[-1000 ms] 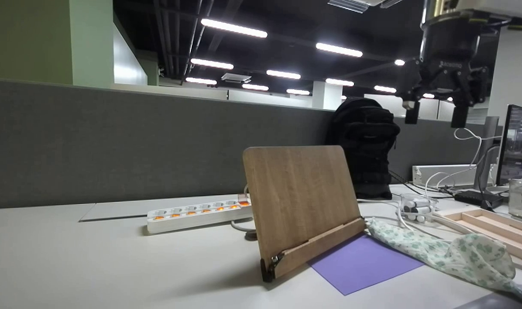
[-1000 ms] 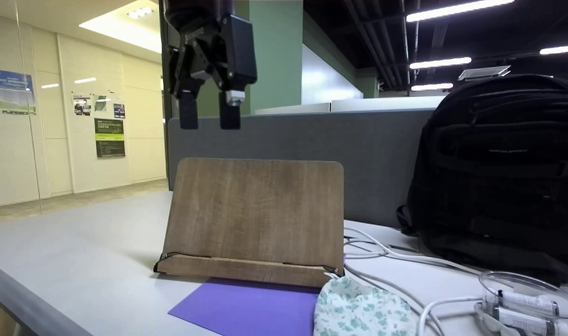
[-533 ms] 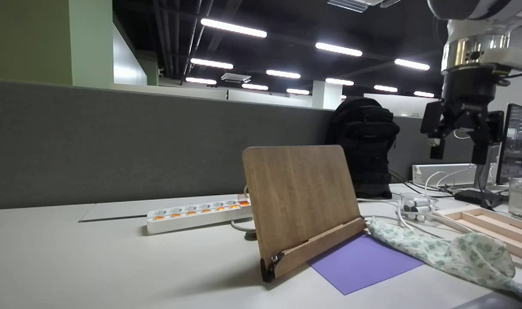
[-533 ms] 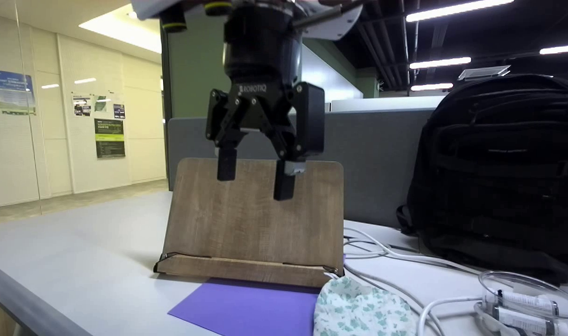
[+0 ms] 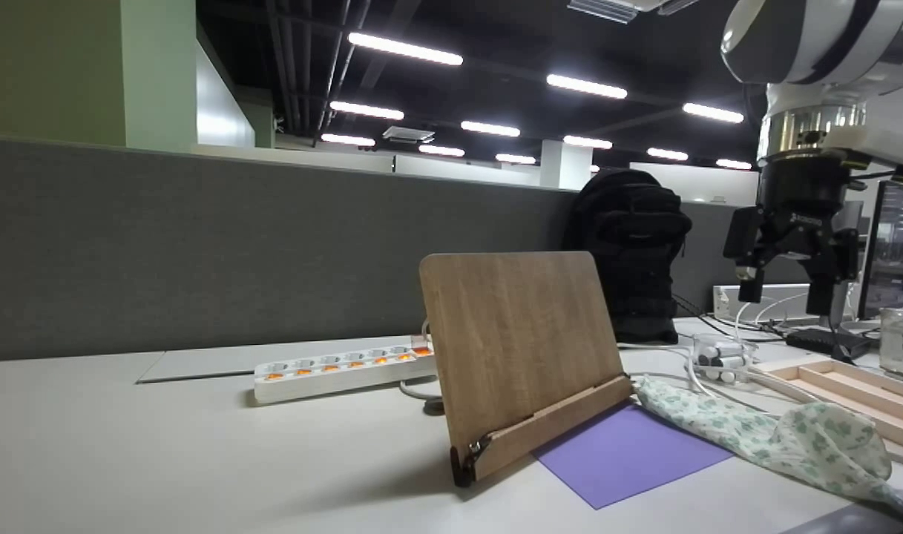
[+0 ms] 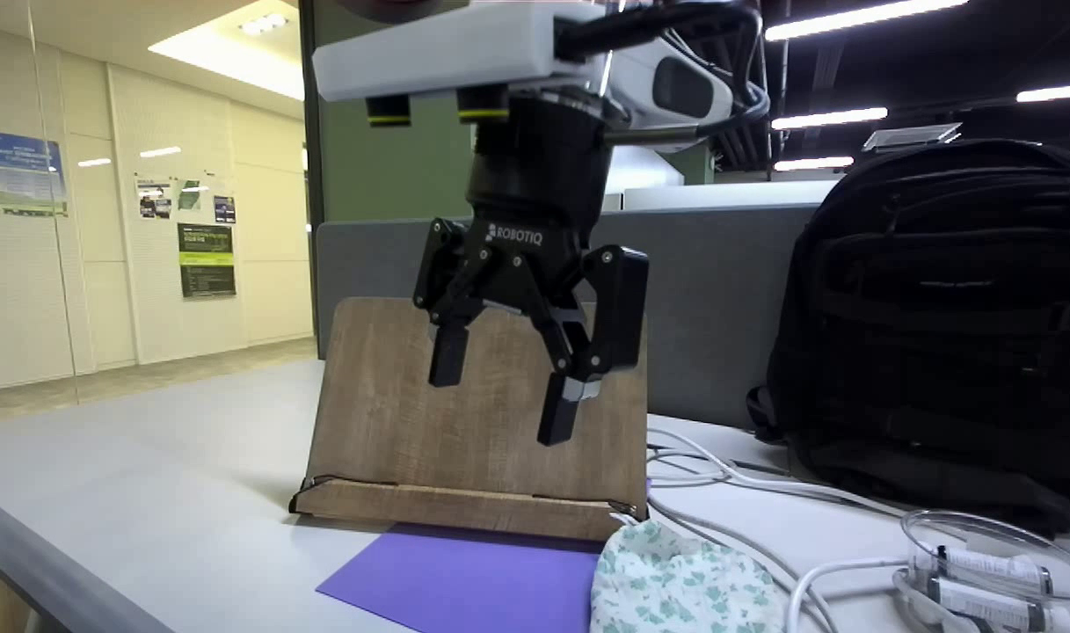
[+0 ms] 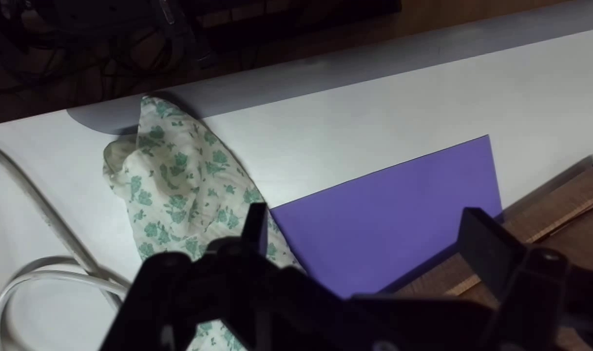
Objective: Hang the cloth on the wooden object.
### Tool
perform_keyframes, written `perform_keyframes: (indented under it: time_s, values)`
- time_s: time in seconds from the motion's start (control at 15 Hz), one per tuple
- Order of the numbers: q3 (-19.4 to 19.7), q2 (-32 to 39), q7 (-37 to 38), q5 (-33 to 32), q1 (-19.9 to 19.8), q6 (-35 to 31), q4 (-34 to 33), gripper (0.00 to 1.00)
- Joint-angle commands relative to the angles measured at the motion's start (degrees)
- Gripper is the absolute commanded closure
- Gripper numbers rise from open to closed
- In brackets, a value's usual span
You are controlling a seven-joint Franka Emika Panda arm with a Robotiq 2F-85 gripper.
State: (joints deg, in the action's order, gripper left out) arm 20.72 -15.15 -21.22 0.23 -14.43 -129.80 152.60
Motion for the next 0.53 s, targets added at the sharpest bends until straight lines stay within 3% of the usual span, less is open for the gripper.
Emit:
perform_keyframes:
  time_s: [0.0, 0.47]
  values:
    - [0.14, 1.93, -0.58, -0.47, -0.87, -2.26, -0.77, 0.0]
    - [2.56, 13.36, -11.65, 1.2, -1.94, -4.22, -5.51, 0.0]
